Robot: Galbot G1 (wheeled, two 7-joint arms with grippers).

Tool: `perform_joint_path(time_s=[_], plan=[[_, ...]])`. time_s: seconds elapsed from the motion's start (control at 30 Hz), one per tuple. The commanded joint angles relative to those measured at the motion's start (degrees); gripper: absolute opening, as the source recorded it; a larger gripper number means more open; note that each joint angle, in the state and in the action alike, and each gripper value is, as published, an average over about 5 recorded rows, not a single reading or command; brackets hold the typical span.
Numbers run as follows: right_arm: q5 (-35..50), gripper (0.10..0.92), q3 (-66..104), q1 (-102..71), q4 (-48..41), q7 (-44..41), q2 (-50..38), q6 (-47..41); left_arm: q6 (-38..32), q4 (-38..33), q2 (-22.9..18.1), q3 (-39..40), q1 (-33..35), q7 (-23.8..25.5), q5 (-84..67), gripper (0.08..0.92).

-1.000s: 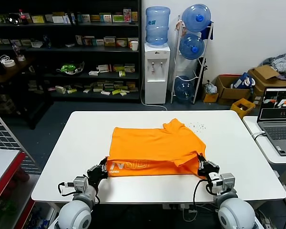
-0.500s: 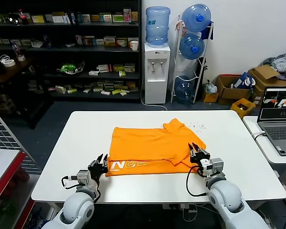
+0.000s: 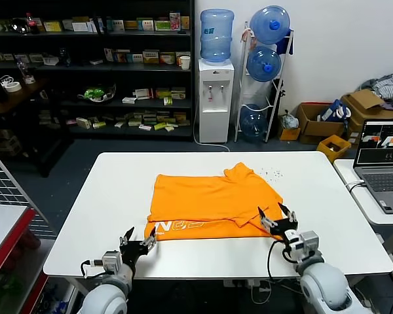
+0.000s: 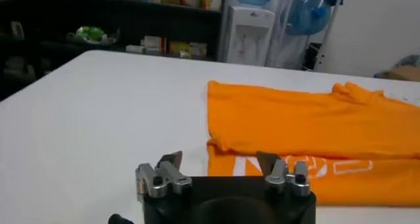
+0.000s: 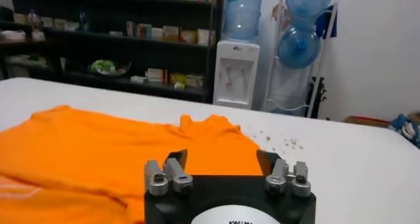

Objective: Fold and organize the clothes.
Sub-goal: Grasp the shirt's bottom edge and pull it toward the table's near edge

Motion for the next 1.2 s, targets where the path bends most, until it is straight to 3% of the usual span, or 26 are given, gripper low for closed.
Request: perform_joint_path(time_s=[0.03, 0.57, 0.8, 1.2], plan=[[2.1, 0.821, 5.7, -9.6, 0.5, -4.7, 1.0, 2.2, -0.4, -3.1, -2.0, -0.5, 6.0, 0.7, 0.4, 0.817], [2.2, 0.797, 4.2, -5.0, -4.2, -4.3, 3.5, 1.3, -1.6, 2.9, -3.7, -1.1, 0.2, 2.4, 1.7, 0.823], [1.8, 0.606, 3.5, -4.3, -4.4, -4.4, 3.7, 0.7, -1.2, 3.1, -3.9, -0.4, -0.2, 1.8, 2.0, 0.807], [2.2, 0.259, 3.7, -4.3, -4.3, -3.9, 3.5, 0.4, -0.5, 3.5, -4.0, 0.2, -0.5, 1.7, 1.9, 0.485]])
